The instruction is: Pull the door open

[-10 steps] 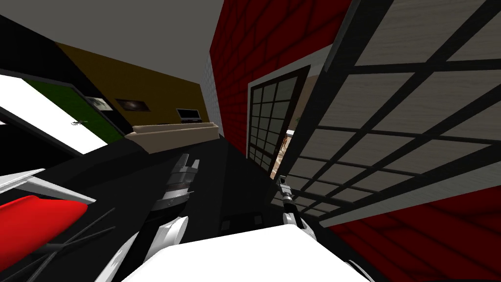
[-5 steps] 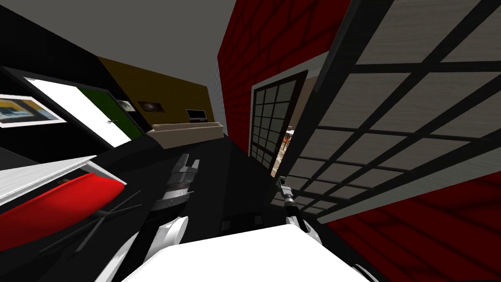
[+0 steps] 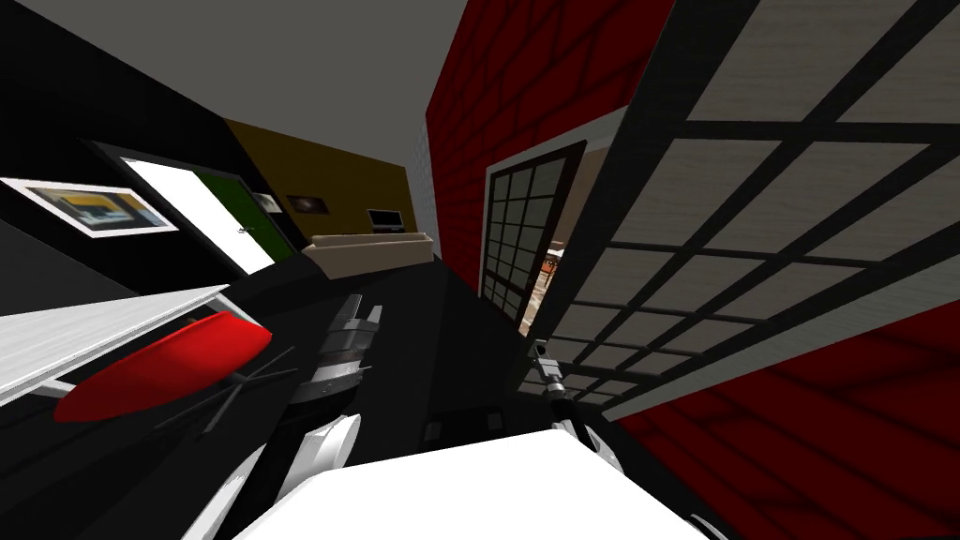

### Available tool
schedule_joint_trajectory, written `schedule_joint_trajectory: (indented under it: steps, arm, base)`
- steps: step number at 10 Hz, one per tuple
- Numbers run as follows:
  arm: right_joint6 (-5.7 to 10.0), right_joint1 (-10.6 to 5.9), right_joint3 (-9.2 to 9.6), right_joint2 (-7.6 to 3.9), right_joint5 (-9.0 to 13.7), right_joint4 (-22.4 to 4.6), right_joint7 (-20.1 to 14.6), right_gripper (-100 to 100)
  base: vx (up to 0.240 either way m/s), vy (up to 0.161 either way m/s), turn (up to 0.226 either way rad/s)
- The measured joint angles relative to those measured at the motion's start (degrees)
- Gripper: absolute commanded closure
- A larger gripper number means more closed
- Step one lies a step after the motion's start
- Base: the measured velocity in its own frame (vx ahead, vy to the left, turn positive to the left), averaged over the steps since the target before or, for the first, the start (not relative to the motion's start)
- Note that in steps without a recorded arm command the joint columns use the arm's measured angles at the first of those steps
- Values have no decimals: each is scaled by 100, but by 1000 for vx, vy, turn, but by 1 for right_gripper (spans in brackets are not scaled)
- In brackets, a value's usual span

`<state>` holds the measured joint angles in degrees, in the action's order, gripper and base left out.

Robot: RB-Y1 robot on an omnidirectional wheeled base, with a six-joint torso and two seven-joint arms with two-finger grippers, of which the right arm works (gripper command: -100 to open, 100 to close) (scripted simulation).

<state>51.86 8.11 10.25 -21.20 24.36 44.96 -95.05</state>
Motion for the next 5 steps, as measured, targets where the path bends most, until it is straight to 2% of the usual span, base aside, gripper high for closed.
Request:
schedule_joint_trajectory:
  steps: [4,5]
  arm:
    - [210,134,251,-201,-154,24,-273,100]
    - [283,136,311,-243,-191,-24,-348,100]
  base:
    - [-205,-27,77]
    - [-89,-8,13]
